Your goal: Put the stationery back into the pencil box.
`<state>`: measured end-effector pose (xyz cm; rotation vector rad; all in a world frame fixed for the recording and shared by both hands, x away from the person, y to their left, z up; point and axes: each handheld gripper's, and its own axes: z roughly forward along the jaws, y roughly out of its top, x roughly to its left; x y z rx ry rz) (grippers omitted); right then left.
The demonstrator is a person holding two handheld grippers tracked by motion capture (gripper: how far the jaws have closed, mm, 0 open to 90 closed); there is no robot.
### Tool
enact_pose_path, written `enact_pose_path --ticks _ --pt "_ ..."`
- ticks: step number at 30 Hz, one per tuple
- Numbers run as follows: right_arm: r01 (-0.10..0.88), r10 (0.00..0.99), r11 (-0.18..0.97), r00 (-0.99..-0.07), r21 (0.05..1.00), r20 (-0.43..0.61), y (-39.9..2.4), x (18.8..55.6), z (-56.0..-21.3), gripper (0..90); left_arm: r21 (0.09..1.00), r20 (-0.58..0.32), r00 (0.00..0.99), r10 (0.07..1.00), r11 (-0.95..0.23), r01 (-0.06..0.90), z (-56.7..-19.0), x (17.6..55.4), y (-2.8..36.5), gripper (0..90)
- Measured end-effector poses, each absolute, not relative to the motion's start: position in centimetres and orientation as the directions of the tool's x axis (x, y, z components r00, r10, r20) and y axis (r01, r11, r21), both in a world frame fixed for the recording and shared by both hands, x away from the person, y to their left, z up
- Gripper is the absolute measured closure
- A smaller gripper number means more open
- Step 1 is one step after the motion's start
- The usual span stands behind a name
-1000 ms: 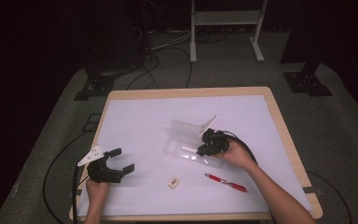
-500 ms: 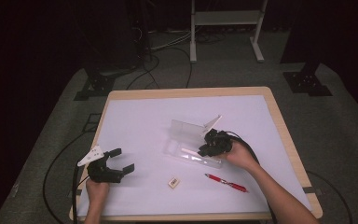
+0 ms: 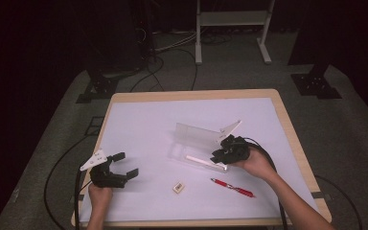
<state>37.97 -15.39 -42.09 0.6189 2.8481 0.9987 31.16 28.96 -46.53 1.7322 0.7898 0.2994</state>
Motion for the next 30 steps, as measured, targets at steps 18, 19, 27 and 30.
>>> enact_pose_path --ticks 18,19,27,30 --pt "0.356 0.398 0.688 -0.914 0.632 0.082 -17.5 34.9 -41.7 66.4 0.928 -0.199 0.739 0.644 -0.118 0.353 -46.5 31.2 28.9 0.0" --pt "0.361 0.401 0.687 -0.912 0.631 0.085 -17.6 34.7 -41.7 66.2 0.928 -0.199 0.739 0.644 -0.119 0.353 -46.5 31.2 28.9 0.0" --pt "0.377 0.408 0.677 -0.907 0.632 0.104 -18.6 33.3 -42.2 64.8 0.927 -0.198 0.739 0.644 -0.12 0.354 -46.5 31.2 28.9 0.0" --pt "0.38 0.41 0.678 -0.906 0.629 0.106 -18.9 32.9 -42.4 64.3 0.928 -0.194 0.741 0.643 -0.124 0.351 -46.5 31.2 29.0 0.0"
